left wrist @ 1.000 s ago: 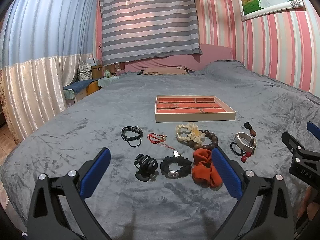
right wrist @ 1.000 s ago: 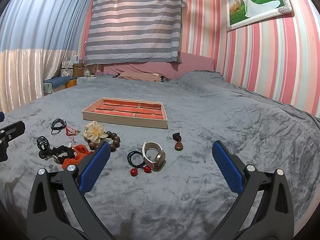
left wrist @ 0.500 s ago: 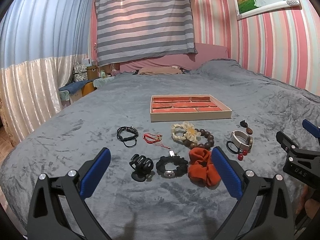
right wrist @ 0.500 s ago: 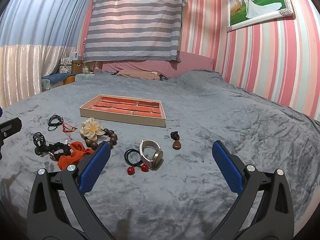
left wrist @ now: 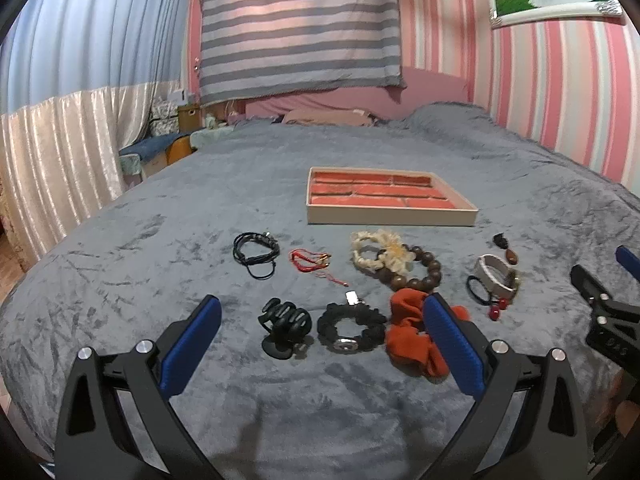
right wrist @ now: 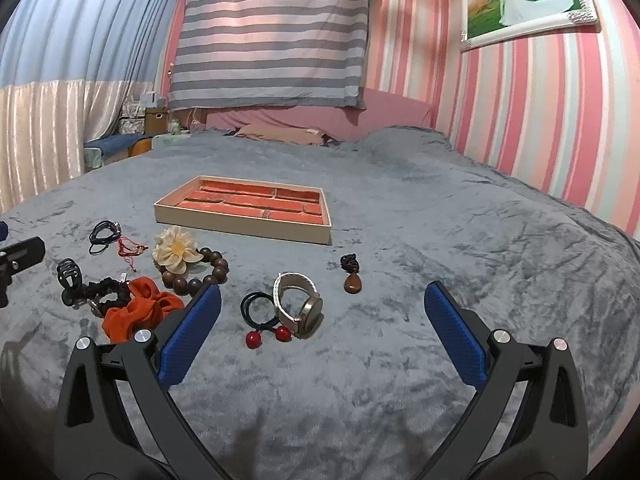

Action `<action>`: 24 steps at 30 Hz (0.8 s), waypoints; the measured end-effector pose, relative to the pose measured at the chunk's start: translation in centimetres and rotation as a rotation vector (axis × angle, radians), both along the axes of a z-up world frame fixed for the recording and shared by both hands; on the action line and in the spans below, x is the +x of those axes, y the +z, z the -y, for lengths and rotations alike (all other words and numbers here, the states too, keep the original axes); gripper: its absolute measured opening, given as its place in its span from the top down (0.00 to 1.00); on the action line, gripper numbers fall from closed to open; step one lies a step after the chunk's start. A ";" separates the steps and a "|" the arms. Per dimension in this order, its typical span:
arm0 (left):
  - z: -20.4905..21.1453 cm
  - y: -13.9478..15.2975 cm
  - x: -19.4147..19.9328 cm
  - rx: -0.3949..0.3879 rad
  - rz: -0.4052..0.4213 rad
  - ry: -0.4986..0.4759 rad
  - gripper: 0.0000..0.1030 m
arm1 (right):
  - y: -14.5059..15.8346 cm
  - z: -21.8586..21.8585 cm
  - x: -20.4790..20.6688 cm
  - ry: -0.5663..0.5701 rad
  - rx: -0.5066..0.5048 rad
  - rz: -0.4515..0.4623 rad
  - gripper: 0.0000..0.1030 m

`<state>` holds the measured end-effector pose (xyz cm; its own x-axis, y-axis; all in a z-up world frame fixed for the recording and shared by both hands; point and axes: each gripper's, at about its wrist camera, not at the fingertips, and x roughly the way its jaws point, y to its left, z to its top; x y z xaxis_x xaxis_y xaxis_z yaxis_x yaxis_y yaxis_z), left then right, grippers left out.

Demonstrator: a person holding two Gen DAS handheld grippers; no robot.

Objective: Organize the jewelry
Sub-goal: 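Grasp the teardrop pendant with the right tool while the left grasps the cream flower tie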

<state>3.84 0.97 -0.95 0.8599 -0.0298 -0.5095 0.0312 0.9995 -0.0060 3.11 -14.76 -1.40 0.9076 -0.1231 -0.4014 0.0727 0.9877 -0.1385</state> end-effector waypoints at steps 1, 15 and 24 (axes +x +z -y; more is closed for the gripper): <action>0.0 0.0 0.3 0.001 -0.005 0.000 0.04 | 0.0 0.2 0.4 -0.001 0.000 -0.008 0.04; 0.8 1.0 7.5 -0.003 -0.069 -0.028 0.04 | 0.6 2.3 7.7 0.041 0.034 -0.115 0.04; 1.0 0.8 11.4 -0.026 -0.111 -0.057 0.04 | 0.0 4.3 12.6 0.023 0.077 -0.169 0.04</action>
<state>15.25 0.02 -0.15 0.7949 -0.0910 -0.5998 0.0853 0.9956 -0.0381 15.73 -19.10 -1.37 0.8286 -0.0659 -0.5559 0.0320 0.9970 -0.0706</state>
